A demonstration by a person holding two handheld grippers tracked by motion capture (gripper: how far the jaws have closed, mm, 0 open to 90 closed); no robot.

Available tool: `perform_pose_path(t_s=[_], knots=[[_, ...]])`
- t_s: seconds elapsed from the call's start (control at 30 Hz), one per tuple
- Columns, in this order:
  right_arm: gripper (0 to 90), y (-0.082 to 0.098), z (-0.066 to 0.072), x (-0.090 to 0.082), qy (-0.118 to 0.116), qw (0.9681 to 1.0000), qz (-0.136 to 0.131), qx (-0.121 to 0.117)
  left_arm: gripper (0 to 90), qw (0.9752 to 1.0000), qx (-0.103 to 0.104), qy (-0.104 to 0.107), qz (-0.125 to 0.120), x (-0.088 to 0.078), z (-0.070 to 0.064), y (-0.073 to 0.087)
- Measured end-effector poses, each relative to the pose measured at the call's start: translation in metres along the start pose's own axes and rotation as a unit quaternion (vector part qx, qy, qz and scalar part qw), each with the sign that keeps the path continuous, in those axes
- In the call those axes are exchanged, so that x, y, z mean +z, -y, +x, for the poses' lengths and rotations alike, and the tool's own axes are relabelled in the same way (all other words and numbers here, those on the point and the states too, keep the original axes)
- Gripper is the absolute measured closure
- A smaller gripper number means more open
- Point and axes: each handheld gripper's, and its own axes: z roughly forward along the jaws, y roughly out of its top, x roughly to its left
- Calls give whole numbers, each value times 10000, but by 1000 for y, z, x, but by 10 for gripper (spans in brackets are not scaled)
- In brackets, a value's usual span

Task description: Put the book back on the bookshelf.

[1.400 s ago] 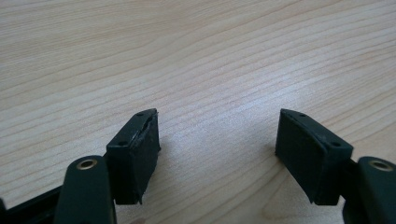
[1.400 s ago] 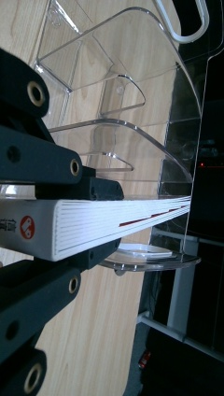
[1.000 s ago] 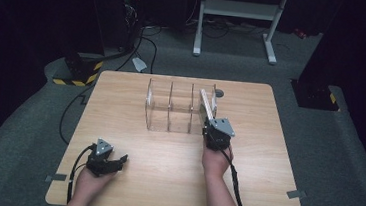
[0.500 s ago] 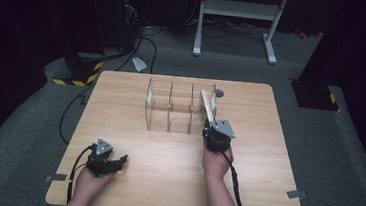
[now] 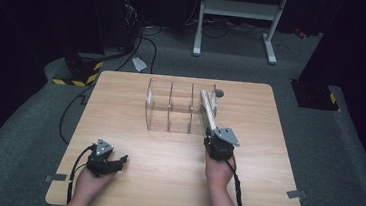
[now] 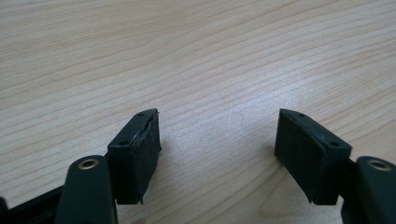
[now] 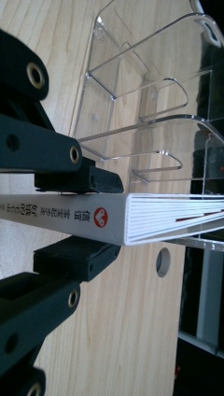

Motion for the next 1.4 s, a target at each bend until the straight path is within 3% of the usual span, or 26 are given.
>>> perform_pose_path(t_s=[0.23,0.3,0.67,1.1,1.4], knots=[[740,-2,1,2,12,9999,-154,24,313,10000,9,-2,-7,0,0,0],[746,-2,4,2,48,9998,-178,-97,312,10000,10,0,-7,0,0,0],[752,-9,12,2,191,9987,-369,-297,312,10000,11,4,-5,0,0,0],[744,-6,15,9,435,9980,-453,-63,313,10000,16,11,-5,0,1,0],[725,-2,12,9,335,9989,-329,42,314,10000,19,13,-3,0,1,0]])
